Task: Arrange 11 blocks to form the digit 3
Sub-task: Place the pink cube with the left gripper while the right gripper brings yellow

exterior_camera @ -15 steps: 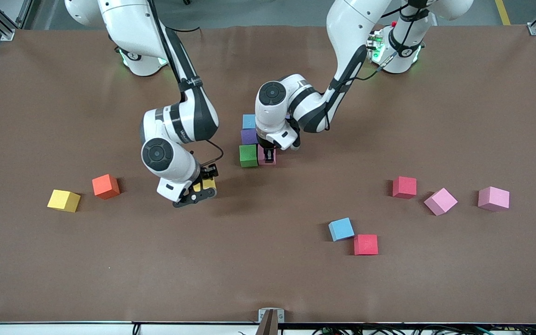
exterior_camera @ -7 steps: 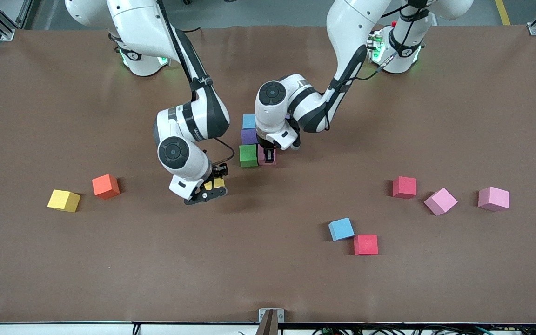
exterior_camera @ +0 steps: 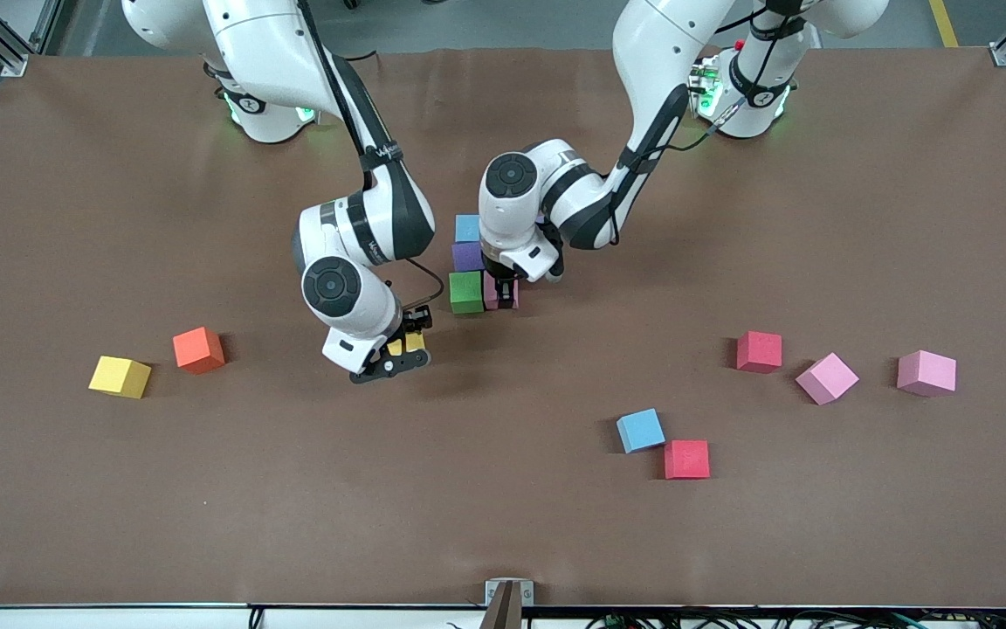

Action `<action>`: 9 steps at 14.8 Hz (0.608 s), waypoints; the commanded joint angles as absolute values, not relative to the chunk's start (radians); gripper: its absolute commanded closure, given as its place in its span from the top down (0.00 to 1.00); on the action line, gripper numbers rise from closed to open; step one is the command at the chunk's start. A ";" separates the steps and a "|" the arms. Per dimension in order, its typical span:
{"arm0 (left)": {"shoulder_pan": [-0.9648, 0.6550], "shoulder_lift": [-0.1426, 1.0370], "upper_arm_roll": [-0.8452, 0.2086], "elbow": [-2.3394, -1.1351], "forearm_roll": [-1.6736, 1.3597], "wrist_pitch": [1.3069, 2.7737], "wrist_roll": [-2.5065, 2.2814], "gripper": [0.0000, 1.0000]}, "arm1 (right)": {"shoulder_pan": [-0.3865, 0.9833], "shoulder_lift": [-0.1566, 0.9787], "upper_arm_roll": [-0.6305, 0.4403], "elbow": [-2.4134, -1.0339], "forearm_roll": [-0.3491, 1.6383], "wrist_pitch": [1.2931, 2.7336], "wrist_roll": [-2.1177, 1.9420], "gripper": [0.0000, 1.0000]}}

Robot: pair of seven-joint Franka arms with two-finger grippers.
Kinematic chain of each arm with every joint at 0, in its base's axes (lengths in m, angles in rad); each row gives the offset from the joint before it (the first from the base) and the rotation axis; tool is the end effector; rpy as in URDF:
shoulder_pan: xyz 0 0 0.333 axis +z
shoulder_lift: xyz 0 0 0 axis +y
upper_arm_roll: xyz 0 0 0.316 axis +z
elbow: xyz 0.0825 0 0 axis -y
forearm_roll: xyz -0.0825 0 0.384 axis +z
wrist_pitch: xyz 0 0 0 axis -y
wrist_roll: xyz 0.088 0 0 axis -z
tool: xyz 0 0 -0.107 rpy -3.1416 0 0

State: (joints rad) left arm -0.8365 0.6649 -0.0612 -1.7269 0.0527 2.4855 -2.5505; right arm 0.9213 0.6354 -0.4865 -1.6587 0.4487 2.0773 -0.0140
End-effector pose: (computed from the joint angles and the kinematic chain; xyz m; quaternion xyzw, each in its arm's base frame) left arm 0.4268 -0.5290 0.2084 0.6860 0.7260 -0.0088 0.0469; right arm 0.5787 0.3331 0.2614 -0.9883 -0.1322 0.0694 0.0310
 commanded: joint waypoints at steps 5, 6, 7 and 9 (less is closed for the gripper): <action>-0.844 0.650 -0.051 -1.712 0.081 2.465 -2.569 1.00 | 0.925 0.641 -0.486 -1.651 0.460 2.080 -0.002 0.21; -0.844 0.635 -0.052 -1.715 0.081 2.464 -2.569 1.00 | 0.925 0.643 -0.486 -1.649 0.462 2.082 -0.002 0.21; -0.841 0.629 -0.052 -1.717 0.081 2.454 -2.571 1.00 | 0.925 0.644 -0.480 -1.649 0.460 2.082 -0.002 0.21; -0.839 0.604 -0.052 -1.715 0.081 2.399 -2.568 1.00 | 0.925 0.644 -0.477 -1.649 0.460 2.082 -0.002 0.21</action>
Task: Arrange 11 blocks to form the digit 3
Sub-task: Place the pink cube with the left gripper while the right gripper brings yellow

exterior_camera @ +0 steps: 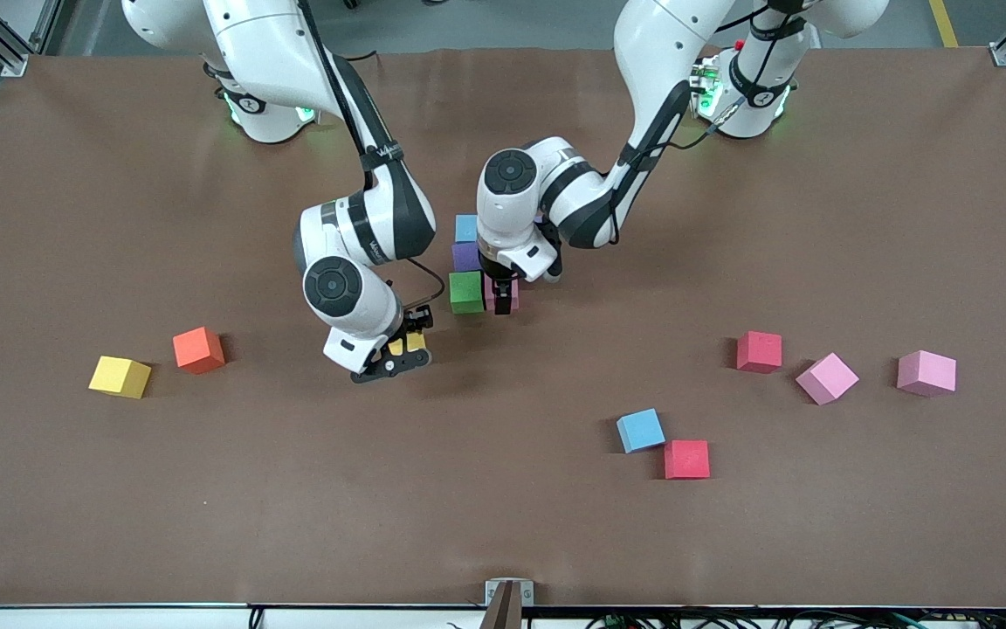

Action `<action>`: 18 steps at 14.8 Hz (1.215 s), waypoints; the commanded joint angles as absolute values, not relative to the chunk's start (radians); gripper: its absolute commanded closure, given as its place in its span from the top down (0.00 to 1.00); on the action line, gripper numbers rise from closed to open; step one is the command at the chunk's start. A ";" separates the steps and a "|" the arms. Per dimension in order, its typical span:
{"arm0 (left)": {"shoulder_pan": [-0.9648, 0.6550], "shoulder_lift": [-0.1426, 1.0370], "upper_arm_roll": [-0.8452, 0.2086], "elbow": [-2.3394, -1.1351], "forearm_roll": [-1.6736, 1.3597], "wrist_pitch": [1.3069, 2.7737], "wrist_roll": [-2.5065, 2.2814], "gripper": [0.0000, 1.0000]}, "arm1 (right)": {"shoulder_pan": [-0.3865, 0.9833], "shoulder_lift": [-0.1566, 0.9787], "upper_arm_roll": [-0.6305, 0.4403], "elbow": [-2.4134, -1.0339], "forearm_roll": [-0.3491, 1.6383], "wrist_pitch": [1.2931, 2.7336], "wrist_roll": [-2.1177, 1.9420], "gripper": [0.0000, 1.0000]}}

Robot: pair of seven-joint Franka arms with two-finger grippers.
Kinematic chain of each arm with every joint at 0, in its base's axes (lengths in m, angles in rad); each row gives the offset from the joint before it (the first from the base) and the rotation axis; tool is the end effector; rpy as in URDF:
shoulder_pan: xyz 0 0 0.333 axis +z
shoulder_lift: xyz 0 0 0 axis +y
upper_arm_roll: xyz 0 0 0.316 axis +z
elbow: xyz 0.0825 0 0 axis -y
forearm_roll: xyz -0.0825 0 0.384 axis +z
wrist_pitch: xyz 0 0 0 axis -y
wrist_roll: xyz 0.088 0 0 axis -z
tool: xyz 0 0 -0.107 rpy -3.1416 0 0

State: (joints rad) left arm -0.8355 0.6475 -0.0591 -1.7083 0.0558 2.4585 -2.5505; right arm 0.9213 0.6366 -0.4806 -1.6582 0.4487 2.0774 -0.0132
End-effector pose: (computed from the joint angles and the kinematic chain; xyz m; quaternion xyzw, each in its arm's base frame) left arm 0.4320 -0.5315 0.2254 0.6856 0.7261 -0.0067 0.0517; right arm 0.5770 0.3360 0.2599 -0.9879 -0.1342 0.0709 0.0317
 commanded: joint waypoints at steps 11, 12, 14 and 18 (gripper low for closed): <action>-0.675 0.451 -0.054 -1.628 0.080 2.099 -2.253 1.00 | 0.925 0.684 -0.401 -1.649 0.472 2.178 0.136 0.21; -0.645 0.451 -0.054 -1.609 0.080 2.071 -2.184 1.00 | 0.925 0.693 -0.391 -1.649 0.474 2.200 0.149 0.21; -0.571 0.453 -0.055 -1.572 0.066 2.042 -2.049 1.00 | 0.927 0.718 -0.384 -1.651 0.477 2.252 0.153 0.21; -0.465 0.479 -0.055 -1.529 0.066 2.017 -1.821 1.00 | 0.917 0.742 -0.357 -1.649 0.550 2.267 0.152 0.21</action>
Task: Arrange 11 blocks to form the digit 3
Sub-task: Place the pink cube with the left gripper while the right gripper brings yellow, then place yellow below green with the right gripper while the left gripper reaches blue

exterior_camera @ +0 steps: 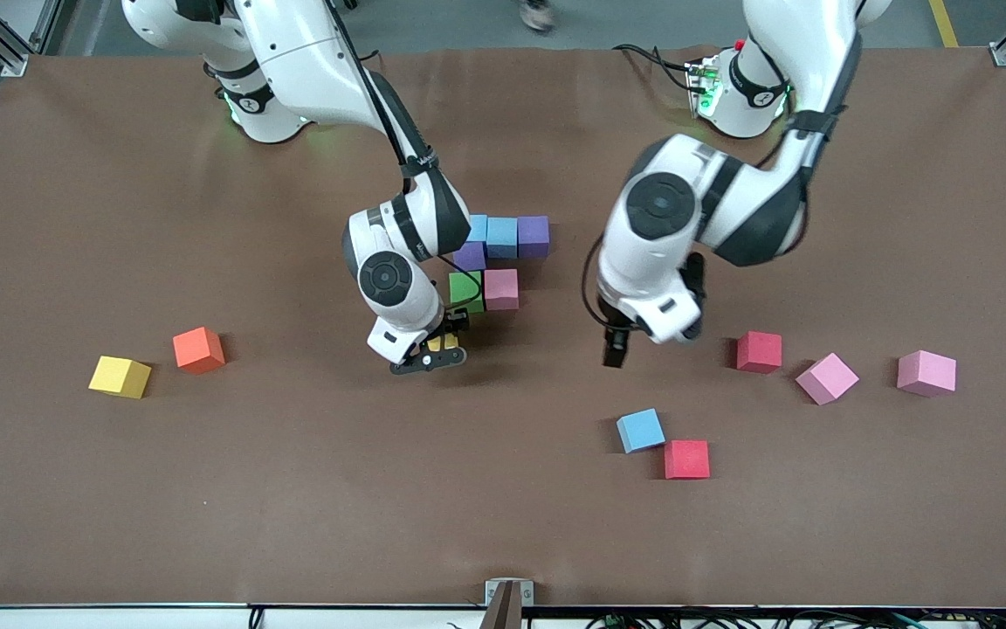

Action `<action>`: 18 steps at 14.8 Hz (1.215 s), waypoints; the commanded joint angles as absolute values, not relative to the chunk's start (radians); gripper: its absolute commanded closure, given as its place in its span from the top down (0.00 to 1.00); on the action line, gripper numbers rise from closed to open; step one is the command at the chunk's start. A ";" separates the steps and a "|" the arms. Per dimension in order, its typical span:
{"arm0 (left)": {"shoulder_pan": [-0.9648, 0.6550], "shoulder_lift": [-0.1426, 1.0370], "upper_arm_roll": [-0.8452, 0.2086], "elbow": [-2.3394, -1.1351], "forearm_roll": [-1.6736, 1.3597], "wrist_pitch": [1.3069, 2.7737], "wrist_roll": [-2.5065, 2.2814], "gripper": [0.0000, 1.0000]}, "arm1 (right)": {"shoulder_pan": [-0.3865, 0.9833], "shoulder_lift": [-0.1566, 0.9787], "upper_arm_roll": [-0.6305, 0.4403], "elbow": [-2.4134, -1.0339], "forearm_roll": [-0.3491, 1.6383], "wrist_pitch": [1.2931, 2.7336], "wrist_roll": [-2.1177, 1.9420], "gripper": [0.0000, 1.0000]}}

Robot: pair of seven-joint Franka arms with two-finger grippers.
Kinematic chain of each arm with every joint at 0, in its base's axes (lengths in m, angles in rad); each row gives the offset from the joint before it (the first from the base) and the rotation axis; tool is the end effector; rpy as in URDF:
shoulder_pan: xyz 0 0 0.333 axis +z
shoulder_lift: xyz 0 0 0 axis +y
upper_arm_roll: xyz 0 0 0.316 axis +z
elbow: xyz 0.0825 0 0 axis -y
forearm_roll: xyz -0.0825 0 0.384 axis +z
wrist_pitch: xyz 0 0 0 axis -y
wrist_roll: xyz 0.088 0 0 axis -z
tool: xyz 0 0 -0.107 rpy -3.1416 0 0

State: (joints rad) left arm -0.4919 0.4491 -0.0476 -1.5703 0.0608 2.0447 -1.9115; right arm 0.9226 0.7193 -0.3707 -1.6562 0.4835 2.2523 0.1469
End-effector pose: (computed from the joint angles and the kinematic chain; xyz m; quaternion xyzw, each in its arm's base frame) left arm 0.5908 -0.3448 0.3852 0.7806 0.6247 0.0203 0.0065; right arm 0.5547 0.3890 0.2061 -0.9945 -0.0814 0.0452 0.0475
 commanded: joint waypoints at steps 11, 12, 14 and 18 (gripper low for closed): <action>-0.403 0.580 -0.052 -1.465 0.081 2.017 -1.108 1.00 | 1.023 0.762 -0.367 -1.666 0.580 2.281 0.313 0.23; -0.390 0.587 -0.052 -1.457 0.078 2.019 -1.051 1.00 | 1.029 0.761 -0.367 -1.672 0.572 2.281 0.331 0.24; -0.361 0.595 -0.052 -1.433 0.075 2.019 -0.994 1.00 | 1.032 0.761 -0.367 -1.675 0.554 2.281 0.333 0.24; -0.354 0.647 -0.054 -1.376 0.075 2.033 -0.835 1.00 | 1.019 0.759 -0.368 -1.655 0.430 2.220 0.330 0.23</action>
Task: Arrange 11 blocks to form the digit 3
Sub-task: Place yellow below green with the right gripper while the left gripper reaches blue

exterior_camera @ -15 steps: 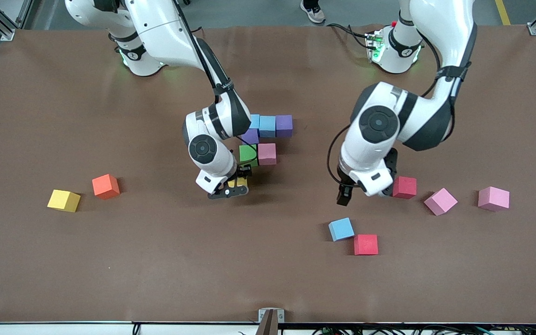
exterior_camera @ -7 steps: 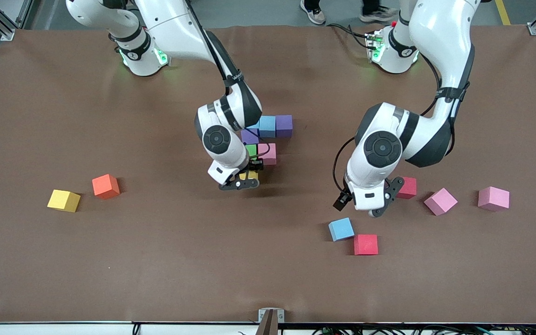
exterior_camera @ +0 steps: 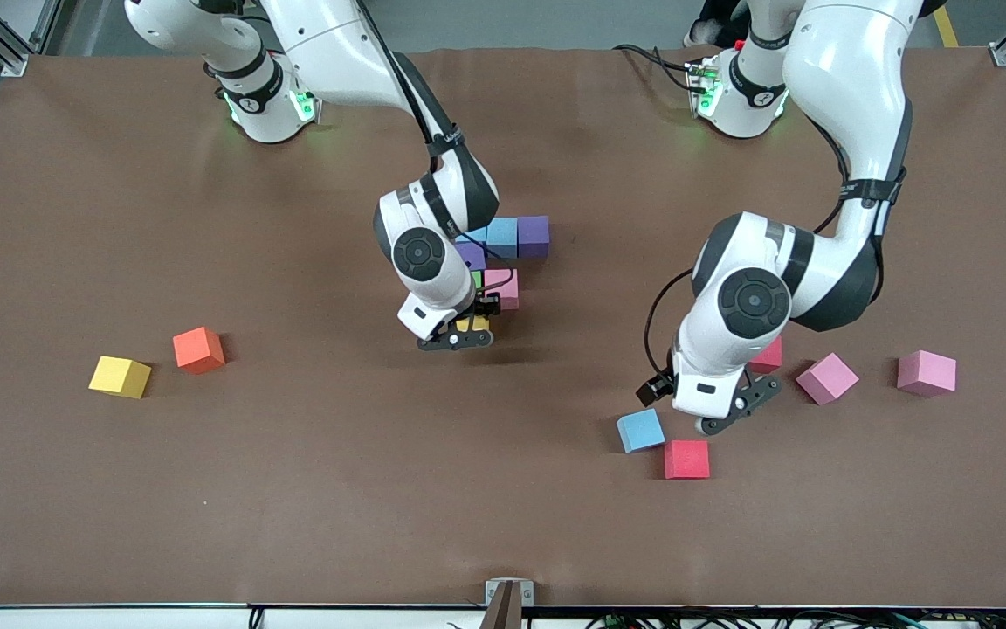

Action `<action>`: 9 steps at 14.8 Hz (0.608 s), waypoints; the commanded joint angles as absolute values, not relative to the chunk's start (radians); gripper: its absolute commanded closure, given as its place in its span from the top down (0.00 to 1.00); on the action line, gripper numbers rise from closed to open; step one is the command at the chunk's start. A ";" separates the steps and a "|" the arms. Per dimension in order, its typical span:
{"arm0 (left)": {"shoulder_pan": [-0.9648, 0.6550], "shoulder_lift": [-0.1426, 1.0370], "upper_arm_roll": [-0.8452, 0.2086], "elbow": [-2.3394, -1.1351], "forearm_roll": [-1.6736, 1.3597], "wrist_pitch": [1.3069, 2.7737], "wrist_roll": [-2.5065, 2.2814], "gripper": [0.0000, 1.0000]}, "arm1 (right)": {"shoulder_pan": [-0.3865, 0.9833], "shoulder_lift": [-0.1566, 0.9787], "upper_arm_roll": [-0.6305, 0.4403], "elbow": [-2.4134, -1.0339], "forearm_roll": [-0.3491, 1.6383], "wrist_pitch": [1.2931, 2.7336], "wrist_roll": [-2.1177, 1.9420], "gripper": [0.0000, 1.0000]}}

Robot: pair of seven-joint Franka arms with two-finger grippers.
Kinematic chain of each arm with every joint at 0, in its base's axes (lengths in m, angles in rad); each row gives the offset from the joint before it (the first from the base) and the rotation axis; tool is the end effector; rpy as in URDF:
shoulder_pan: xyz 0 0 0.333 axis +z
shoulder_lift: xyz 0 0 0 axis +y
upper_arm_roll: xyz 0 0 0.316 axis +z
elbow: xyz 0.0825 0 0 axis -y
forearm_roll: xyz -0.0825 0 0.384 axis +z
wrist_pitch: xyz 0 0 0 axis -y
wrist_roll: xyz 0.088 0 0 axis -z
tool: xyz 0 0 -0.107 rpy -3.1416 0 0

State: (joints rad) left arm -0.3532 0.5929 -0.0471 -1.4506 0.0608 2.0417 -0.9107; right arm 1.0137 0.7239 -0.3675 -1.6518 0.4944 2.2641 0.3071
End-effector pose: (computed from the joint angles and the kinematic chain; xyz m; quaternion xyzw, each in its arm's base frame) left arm 0.6596 -0.2690 0.3408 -0.9699 -0.2429 -0.0081 0.0114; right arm 0.5173 0.4407 0.2054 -0.9968 -0.0447 0.0474 0.0473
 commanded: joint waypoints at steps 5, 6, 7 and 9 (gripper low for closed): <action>-0.348 0.722 -0.054 -1.341 0.071 2.155 -0.723 0.99 | 1.014 0.761 -0.367 -1.631 0.405 2.178 0.350 0.23; -0.347 0.733 -0.054 -1.339 0.071 2.167 -0.716 0.99 | 1.012 0.762 -0.365 -1.623 0.406 2.178 0.356 0.23; -0.339 0.738 -0.054 -1.339 0.069 2.187 -0.713 0.99 | 1.011 0.762 -0.365 -1.611 0.408 2.175 0.357 0.23; -0.337 0.759 -0.054 -1.330 0.069 2.206 -0.694 0.99 | 1.009 0.765 -0.365 -1.603 0.411 2.175 0.359 0.33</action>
